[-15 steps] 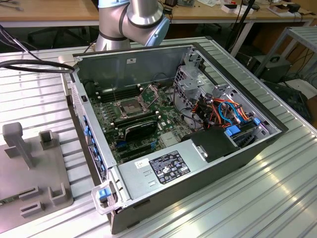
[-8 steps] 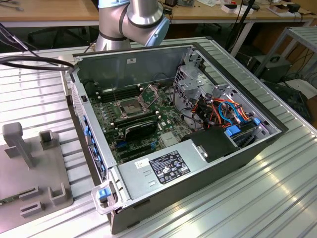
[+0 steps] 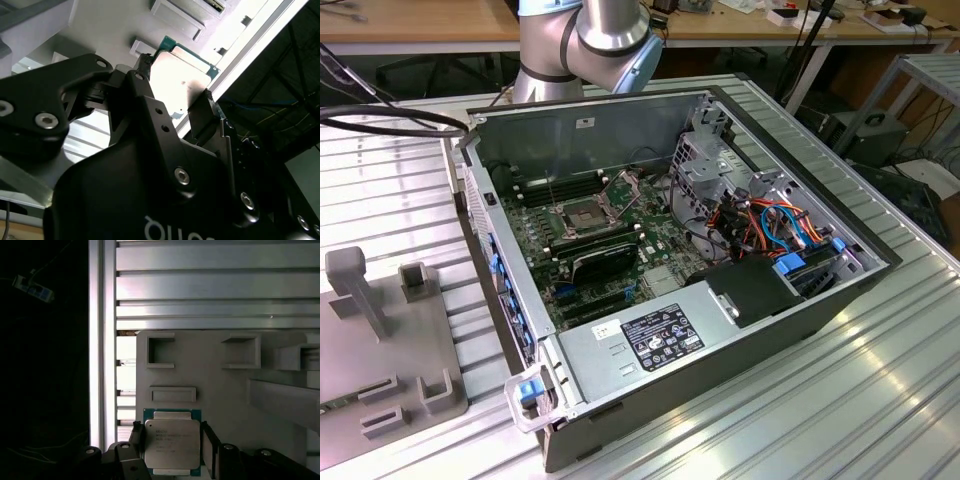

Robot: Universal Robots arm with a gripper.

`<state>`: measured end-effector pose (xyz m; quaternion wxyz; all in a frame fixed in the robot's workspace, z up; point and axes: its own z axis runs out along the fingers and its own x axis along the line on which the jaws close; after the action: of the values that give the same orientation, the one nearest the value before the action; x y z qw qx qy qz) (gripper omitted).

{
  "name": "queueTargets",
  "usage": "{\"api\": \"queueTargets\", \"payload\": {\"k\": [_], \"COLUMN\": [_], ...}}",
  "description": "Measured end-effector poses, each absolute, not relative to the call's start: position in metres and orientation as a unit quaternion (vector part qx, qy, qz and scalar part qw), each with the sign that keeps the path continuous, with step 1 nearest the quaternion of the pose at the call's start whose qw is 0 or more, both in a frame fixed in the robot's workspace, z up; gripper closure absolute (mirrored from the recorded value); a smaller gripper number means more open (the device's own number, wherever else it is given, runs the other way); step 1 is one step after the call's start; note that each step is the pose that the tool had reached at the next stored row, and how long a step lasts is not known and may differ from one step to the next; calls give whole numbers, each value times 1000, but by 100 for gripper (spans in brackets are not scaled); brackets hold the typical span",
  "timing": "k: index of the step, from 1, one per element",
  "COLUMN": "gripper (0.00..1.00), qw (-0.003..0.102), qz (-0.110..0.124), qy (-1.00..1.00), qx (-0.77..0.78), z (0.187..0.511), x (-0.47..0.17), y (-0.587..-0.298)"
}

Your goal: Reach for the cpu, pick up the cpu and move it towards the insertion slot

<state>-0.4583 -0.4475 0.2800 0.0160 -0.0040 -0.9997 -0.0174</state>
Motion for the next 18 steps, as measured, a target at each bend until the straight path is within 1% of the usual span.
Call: {"api": "queueTargets", "payload": {"k": [18], "gripper": [45], "qw": [16], "qz": [-20], "qy": [-1000], "qx": [-4], "z": [288], "x": [-458], "y": [-448]}}
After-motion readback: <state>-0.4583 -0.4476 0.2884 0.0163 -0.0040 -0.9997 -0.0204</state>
